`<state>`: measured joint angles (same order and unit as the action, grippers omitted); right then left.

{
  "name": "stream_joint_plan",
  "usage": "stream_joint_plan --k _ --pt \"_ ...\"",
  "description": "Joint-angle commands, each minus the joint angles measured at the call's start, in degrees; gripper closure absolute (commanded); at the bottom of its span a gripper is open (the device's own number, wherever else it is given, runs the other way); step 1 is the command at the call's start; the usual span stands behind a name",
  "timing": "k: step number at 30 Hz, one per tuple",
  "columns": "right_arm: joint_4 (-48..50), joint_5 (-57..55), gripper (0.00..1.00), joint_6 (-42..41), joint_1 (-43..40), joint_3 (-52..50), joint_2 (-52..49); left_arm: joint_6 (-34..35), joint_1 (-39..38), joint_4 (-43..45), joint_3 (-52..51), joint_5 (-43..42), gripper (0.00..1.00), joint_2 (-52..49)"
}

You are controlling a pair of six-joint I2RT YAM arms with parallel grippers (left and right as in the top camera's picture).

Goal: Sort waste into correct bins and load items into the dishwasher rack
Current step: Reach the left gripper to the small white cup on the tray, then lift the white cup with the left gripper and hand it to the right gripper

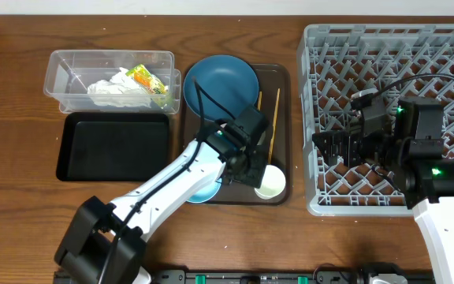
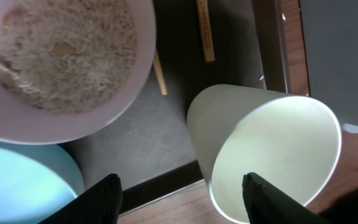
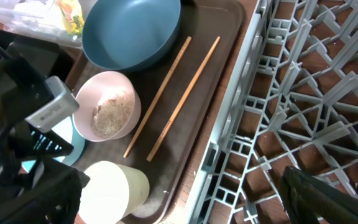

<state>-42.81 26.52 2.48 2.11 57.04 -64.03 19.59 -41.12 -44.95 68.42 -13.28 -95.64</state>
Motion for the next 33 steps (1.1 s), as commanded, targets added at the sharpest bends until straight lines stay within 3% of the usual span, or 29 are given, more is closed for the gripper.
stream_joint_plan --k 1,7,17,24,33 --pt "-0.1 0.3 0.01 -0.8 0.3 0.9 0.0 0.7 -0.2 -0.1 0.2 0.8 0.36 -2.6" --pt "-0.1 0.3 0.01 -0.8 0.3 0.9 0.0 1.2 -0.5 0.3 0.2 0.2 0.52 -5.2" --pt "-0.1 0.3 0.01 -1.2 0.3 0.9 0.0 1.5 -0.3 0.5 1.0 -2.0 0.92 -4.9" --pt "0.2 1.4 0.01 -8.3 0.3 0.9 -0.9 -1.3 3.8 0.2 3.4 -13.5 0.94 -2.8" --pt "3.0 19.1 0.01 -3.5 0.3 0.8 -7.4 -6.6 17.4 -0.1 3.4 -37.6 0.94 0.6"
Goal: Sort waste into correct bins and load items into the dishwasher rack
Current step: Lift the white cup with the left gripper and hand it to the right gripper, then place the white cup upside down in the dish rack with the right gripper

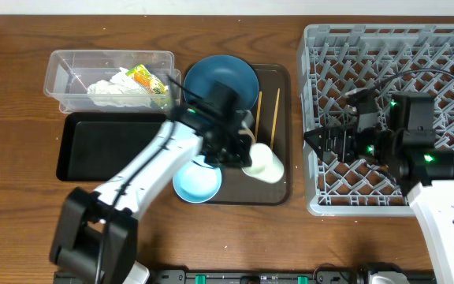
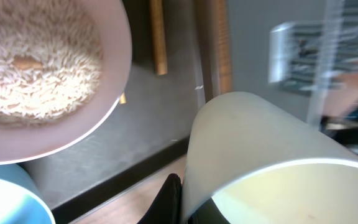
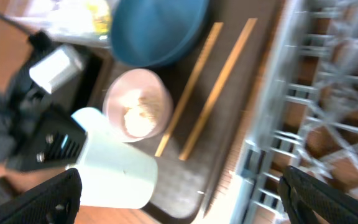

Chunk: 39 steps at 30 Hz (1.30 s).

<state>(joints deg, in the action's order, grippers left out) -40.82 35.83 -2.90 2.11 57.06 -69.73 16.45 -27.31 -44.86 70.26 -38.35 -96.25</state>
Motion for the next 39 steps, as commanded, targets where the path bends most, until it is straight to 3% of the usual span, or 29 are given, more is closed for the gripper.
stream_joint_plan --k 1,7,24,32,39 --pt "1.9 12.9 0.01 2.5 0.3 0.8 -2.5 -4.3 5.0 -0.2 1.6 -15.1 0.94 1.2" --pt "9.7 26.3 0.01 3.0 1.3 0.7 -6.7 -7.0 11.5 0.5 1.6 -27.8 0.94 1.2" --pt "24.5 32.4 0.14 2.5 11.1 0.6 -10.8 -7.0 15.4 7.7 1.6 -50.0 0.94 1.2" --pt "28.4 36.9 0.3 2.5 11.1 0.6 -10.8 -7.0 15.4 8.1 1.6 -51.6 0.94 1.2" --pt "32.5 38.4 0.34 -0.1 11.1 0.6 -10.8 -7.0 15.4 8.1 1.6 -51.6 0.94 1.2"
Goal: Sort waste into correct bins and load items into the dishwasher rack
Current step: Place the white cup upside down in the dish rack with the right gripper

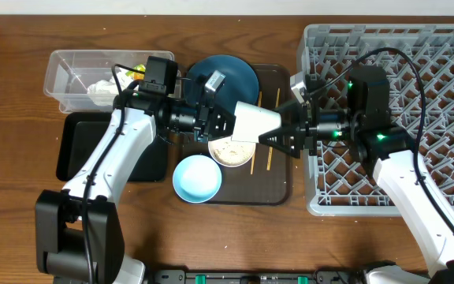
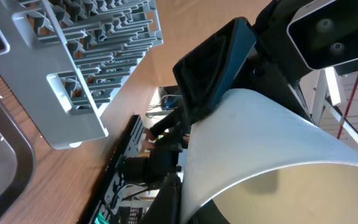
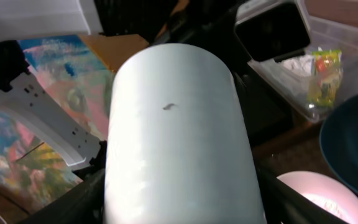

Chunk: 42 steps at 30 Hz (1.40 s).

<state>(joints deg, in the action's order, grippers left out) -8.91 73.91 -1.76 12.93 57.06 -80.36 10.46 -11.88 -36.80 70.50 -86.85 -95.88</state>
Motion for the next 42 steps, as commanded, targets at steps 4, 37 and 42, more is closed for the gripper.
stream_joint_plan --k 4,37,42 --pt "0.6 0.3 0.45 -1.2 0.6 0.6 -0.1 -1.0 0.0 0.1 1.3 -3.1 0.93 0.8" --pt "-53.1 -57.8 0.6 -5.3 -16.5 21.1 4.9 -1.0 -0.1 -3.6 1.0 43.7 0.41 0.8" --pt "-61.5 -68.8 0.6 -7.9 -12.5 24.6 4.8 -1.0 -0.1 -5.9 1.0 49.4 0.41 0.8"
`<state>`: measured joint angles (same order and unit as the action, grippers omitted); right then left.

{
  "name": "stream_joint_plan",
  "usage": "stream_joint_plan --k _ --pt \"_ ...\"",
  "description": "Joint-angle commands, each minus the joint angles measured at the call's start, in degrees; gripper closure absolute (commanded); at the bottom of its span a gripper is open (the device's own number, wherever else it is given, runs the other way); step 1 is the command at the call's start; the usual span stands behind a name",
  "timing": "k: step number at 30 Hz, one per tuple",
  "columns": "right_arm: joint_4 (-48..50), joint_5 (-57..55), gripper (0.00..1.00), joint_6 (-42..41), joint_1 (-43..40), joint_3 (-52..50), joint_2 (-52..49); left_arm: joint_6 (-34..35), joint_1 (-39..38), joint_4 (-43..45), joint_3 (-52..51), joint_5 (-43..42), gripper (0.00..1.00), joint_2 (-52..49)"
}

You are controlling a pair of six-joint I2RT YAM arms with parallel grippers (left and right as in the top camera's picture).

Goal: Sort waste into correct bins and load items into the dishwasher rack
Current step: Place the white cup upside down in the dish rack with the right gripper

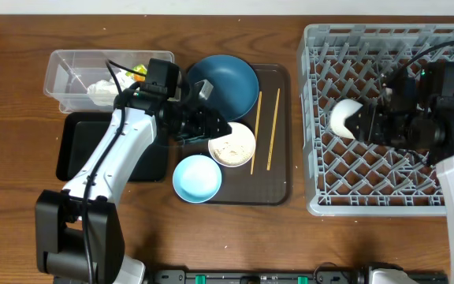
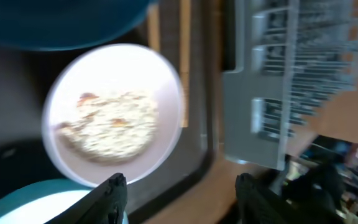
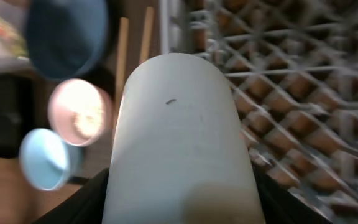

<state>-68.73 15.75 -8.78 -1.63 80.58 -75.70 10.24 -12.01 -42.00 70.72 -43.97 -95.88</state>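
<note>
The white cup [image 1: 344,117] lies on its side over the left part of the grey dishwasher rack [image 1: 385,47], with my right gripper [image 1: 365,125] shut on it. In the right wrist view the cup [image 3: 179,137] fills the middle, between the dark fingers [image 3: 98,199] of that gripper [image 3: 179,202]. My left gripper [image 1: 211,126] is open and holds nothing, just above the brown tray [image 1: 278,189], beside the pink bowl of rice [image 1: 232,145]. In the left wrist view the pink bowl [image 2: 114,115] is ahead of the left gripper [image 2: 182,199].
On the tray are a dark blue bowl [image 1: 223,83], a light blue bowl [image 1: 196,177] and two wooden chopsticks [image 1: 255,130]. A clear bin [image 1: 73,67] holding wrappers and tissue stands at the back left, a black tray [image 1: 113,146] in front of it.
The cup has passed from my left gripper to my right, which now holds it over the rack. My left gripper has opened and is low beside the pink bowl.
My left gripper stood open around the cup at the tray's front right corner. Then it was shut on the cup and had it lifted. Then it held the cup sideways over the tray with the right gripper at its base. Now the right holds it over the rack.
</note>
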Motion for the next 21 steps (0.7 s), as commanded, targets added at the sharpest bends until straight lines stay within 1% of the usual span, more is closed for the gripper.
stream_joint_plan --k 1,6,13,21 --pt "-2.5 -11.1 0.6 -0.9 2.7 1.0 -0.3 -0.8 0.0 -0.9 0.8 7.5 0.41 0.8" --pt "-6.4 -11.2 0.6 -0.5 5.1 1.0 -5.3 -0.8 0.0 -1.5 0.8 10.4 0.41 0.8" --pt "-8.0 -11.2 0.6 -0.4 9.1 1.0 -14.1 -0.8 0.0 -1.5 0.8 10.4 0.41 0.8" --pt "-9.2 -11.3 0.59 -0.4 9.6 1.0 -21.8 -0.8 0.0 -1.7 0.8 10.4 0.41 0.8"
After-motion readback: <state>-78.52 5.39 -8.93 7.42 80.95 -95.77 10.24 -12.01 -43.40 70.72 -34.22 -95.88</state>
